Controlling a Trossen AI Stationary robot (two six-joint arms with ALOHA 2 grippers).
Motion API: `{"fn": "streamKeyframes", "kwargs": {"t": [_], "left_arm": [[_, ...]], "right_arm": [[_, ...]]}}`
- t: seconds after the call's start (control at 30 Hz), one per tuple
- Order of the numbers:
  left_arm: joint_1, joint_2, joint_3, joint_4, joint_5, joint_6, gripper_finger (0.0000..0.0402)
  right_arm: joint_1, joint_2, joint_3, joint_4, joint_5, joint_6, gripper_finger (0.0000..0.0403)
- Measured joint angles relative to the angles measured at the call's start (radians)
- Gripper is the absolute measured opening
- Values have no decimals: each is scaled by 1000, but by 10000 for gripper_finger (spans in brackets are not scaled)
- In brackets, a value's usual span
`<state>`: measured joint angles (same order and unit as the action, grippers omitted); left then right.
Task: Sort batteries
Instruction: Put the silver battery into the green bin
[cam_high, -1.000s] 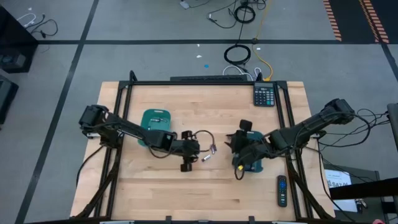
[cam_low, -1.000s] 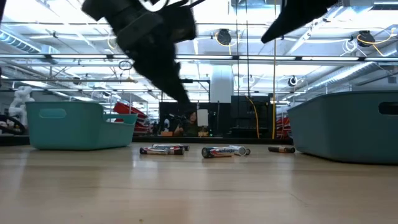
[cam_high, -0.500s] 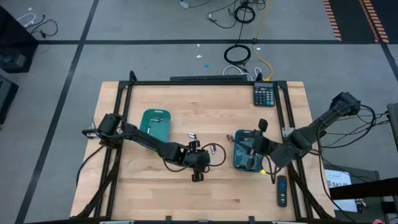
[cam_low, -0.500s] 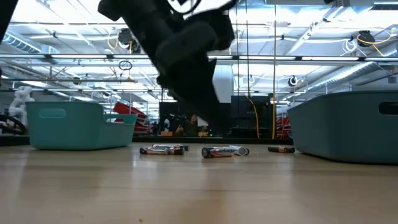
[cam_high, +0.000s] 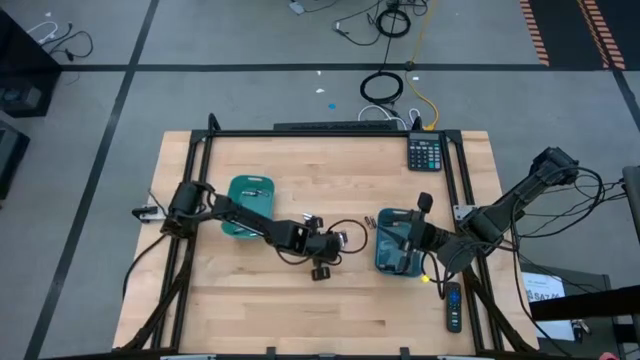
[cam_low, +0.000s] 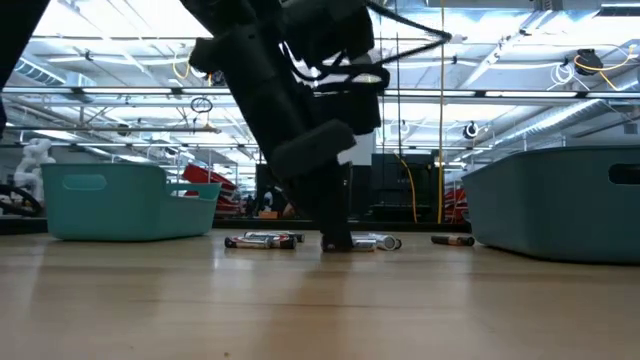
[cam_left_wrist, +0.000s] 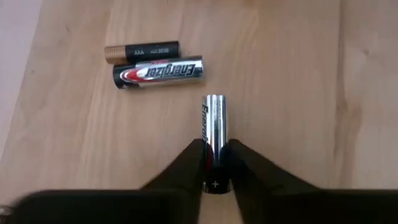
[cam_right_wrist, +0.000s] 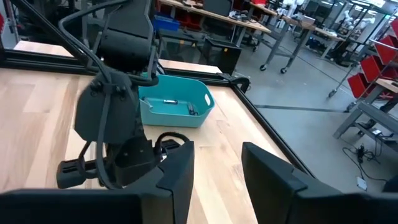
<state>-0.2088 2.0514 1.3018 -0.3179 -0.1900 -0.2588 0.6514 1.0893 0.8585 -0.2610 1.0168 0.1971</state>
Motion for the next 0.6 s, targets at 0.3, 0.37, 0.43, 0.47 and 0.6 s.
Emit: {"fn": "streamKeyframes", "kwargs": {"t": [0.3,0.37,0.43,0.47,0.6], "left_arm": [[4,-67,11,-129,-4,24,37],[-3,-120,22,-179,-41,30,37],[-8,-183,29,-239,-73,29,37],[-9,-216,30,-294,-83,21,37],[-1,-344,34,-540,-100,-61,37]], "right_arm": [[2,0,0,-3,5,0,125],[6,0,0,-3,8,0,125],[12,0,0,-5,10,1,125],[14,0,0,-5,12,1,125],[18,0,0,-7,13,3,125]]}}
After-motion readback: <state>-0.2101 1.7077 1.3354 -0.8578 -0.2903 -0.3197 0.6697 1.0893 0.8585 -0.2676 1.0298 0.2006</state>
